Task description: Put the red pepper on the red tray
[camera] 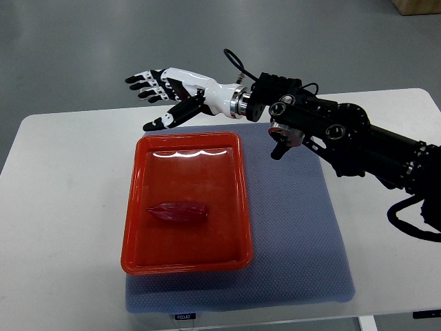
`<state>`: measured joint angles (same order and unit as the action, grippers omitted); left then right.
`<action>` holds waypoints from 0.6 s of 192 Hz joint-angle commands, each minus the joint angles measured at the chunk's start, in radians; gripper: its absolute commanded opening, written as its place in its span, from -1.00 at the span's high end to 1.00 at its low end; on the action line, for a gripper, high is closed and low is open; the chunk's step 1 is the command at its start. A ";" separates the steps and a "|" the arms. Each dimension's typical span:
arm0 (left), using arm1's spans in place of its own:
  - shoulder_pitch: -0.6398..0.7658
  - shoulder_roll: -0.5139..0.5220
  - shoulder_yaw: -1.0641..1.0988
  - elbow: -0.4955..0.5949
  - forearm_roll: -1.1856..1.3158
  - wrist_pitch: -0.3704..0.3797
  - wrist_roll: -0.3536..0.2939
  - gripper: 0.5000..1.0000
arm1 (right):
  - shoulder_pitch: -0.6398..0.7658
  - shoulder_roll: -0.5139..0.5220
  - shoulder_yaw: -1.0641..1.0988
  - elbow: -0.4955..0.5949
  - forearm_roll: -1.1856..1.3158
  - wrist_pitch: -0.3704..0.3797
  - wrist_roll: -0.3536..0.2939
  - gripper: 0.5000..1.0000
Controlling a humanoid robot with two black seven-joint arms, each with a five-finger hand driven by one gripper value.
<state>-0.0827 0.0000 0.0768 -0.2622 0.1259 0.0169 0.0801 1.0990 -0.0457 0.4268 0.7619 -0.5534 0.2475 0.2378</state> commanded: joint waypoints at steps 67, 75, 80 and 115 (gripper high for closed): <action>0.000 0.000 0.000 0.000 0.001 -0.002 0.001 -1.00 | -0.433 -0.014 0.524 -0.003 0.305 0.055 0.023 -0.64; 0.000 0.000 0.000 -0.002 0.001 -0.002 0.001 -1.00 | -0.459 -0.011 0.543 -0.004 0.345 0.064 0.023 -0.64; 0.000 0.000 0.000 -0.002 0.001 -0.002 0.001 -1.00 | -0.469 -0.011 0.549 -0.006 0.365 0.069 0.023 -0.64; 0.000 0.000 0.000 0.000 0.001 -0.002 0.001 -1.00 | -0.488 -0.011 0.566 -0.039 0.495 0.090 0.038 -0.67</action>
<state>-0.0828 0.0000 0.0767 -0.2633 0.1273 0.0153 0.0814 0.6160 -0.0569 0.9886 0.7454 -0.1116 0.3266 0.2649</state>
